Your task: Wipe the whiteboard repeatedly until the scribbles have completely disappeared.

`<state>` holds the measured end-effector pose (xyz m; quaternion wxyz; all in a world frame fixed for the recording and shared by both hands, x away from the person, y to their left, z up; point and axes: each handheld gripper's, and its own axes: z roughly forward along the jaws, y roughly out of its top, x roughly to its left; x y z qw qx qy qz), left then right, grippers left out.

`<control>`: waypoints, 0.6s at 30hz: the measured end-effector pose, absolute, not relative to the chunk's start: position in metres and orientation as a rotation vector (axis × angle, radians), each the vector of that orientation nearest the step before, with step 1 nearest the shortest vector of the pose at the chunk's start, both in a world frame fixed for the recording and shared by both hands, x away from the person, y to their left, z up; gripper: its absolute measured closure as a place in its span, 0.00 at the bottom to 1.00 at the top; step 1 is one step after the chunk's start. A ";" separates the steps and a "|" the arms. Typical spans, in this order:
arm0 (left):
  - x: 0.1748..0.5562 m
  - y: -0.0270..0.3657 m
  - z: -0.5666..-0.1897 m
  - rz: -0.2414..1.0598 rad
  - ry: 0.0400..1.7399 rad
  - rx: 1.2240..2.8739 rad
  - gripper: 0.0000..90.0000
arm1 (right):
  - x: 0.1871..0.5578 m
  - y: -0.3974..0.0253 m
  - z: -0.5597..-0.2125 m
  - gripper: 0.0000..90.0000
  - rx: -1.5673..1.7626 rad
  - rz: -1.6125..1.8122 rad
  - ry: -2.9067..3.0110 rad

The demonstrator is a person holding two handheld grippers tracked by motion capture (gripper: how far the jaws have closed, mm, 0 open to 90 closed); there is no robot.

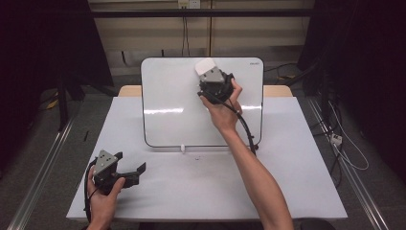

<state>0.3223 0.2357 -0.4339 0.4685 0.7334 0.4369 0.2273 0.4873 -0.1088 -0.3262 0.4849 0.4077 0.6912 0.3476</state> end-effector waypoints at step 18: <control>0.322 0.234 -0.435 0.564 1.078 1.802 0.05 | 0.468 -0.193 -0.330 0.35 1.171 0.892 1.635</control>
